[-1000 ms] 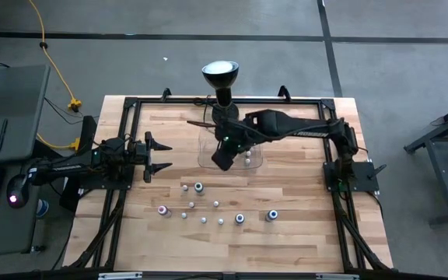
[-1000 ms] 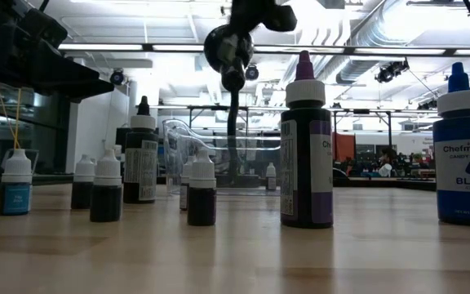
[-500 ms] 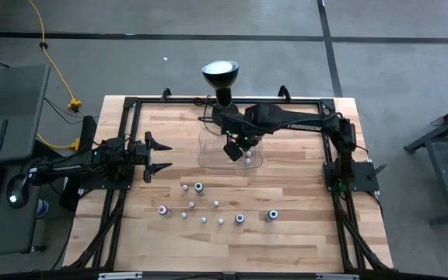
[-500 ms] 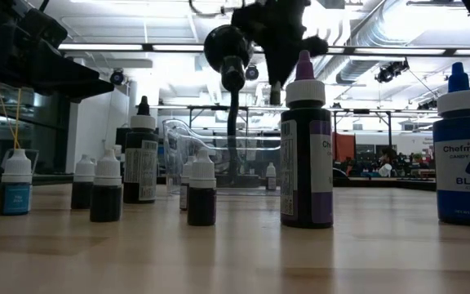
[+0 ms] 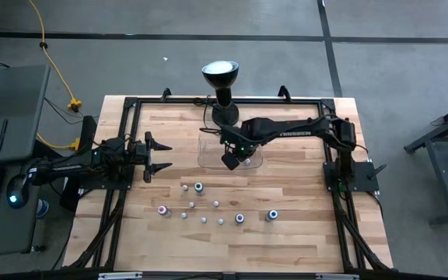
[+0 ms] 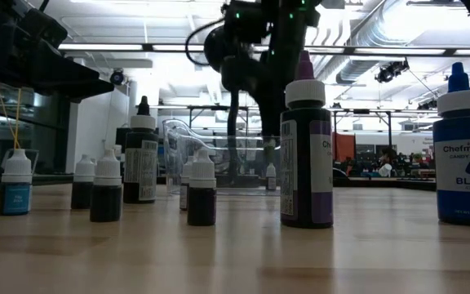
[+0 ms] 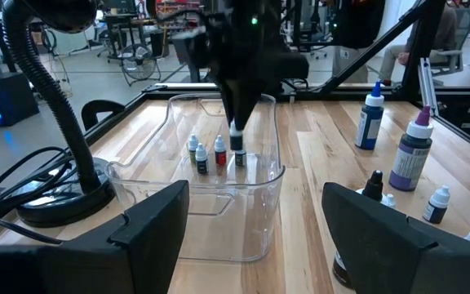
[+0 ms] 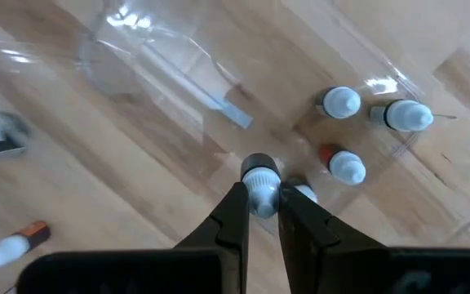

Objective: Pick & Place food coloring
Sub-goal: Put the green food coloring bottle into the transparent bin

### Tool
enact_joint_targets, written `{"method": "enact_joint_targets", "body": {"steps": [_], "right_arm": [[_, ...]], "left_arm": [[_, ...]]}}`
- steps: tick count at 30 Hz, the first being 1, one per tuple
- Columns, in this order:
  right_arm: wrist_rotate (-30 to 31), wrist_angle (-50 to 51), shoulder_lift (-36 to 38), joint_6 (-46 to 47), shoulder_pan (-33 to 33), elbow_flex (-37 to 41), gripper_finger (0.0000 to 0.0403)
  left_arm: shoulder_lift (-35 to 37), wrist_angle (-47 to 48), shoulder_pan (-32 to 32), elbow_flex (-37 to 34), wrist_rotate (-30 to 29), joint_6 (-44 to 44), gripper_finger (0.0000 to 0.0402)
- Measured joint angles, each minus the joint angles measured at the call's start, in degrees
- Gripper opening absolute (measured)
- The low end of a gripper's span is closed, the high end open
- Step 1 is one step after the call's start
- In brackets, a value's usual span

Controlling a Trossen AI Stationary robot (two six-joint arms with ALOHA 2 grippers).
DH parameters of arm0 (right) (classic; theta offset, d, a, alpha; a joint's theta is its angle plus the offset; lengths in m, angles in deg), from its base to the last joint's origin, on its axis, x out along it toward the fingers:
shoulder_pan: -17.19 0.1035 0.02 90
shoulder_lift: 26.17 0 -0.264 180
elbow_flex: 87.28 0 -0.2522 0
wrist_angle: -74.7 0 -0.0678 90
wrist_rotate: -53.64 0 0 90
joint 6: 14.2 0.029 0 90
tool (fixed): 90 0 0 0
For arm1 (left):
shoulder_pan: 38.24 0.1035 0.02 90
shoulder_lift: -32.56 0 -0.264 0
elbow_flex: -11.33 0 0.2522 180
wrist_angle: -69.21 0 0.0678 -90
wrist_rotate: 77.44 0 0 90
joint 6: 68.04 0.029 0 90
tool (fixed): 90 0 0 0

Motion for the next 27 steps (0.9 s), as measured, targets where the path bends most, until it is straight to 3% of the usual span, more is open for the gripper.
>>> {"method": "enact_joint_targets", "body": {"steps": [27], "right_arm": [[-0.49, -2.98, -0.52, -2.69, -4.17, 4.05, 0.0047]], "left_arm": [[-0.02, 0.00, 0.00, -0.02, 0.00, -0.01, 0.0278]]}}
